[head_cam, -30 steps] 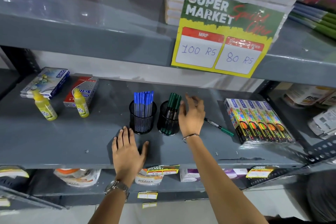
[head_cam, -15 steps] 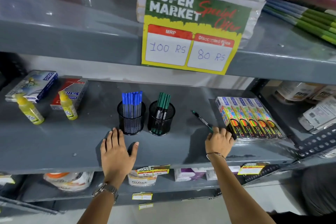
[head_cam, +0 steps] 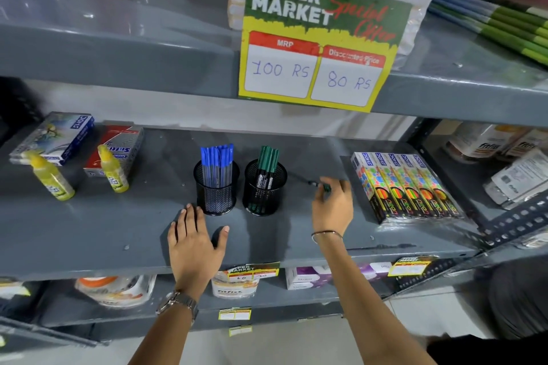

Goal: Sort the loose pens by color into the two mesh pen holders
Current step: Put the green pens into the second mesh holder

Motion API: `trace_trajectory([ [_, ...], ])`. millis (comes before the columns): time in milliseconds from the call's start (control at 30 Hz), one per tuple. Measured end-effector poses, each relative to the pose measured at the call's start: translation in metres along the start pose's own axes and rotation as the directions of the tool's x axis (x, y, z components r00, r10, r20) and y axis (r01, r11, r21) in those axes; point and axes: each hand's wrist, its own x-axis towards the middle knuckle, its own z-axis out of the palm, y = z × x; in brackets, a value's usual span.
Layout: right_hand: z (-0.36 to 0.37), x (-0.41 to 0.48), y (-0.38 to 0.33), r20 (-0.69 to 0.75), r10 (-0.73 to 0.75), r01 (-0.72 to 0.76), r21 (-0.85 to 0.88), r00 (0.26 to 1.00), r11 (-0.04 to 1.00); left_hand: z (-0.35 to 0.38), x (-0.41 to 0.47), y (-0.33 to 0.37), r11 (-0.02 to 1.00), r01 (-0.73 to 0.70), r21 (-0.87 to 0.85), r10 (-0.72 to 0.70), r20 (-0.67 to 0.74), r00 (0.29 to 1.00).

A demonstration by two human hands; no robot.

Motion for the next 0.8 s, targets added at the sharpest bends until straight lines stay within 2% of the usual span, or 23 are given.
trace_trajectory([
  [167, -0.012, 0.023, -0.056, -0.164, -0.108, 0.134, 0.157, 0.981, 0.979, -0.001, 0.000, 0.001, 1.000, 0.005, -0.020, -0.005, -0.011, 1.000],
  [267, -0.020, 0.033, -0.089, -0.183, -0.127, 0.184, 0.340, 0.975, 0.922, -0.002, 0.000, 0.001, 0.998, 0.011, -0.063, -0.013, -0.024, 1.000],
  [333, -0.021, 0.037, -0.106, -0.179, -0.149, 0.209, 0.387, 0.972, 0.898, -0.001, -0.001, 0.001, 0.999, 0.008, -0.054, -0.008, -0.009, 1.000],
  [467, -0.006, 0.038, -0.122, -0.014, -0.197, 0.185, 0.425, 0.980, 0.886, -0.002, -0.002, 0.001, 0.999, -0.001, -0.046, 0.001, -0.008, 1.000],
  [567, 0.016, 0.030, -0.113, 0.126, -0.269, 0.228, 0.270, 0.955, 0.935, -0.001, -0.001, 0.000, 0.999, 0.005, -0.046, -0.004, 0.002, 1.000],
  [700, 0.039, 0.018, -0.098, 0.266, -0.217, 0.173, 0.181, 0.939, 0.968, -0.002, 0.000, 0.000, 0.997, 0.015, -0.074, -0.015, 0.002, 1.000],
  [800, 0.047, 0.015, -0.095, 0.303, -0.195, 0.147, 0.172, 0.933, 0.974, -0.003, 0.000, 0.001, 0.996, 0.011, -0.086, -0.012, -0.011, 1.000],
])
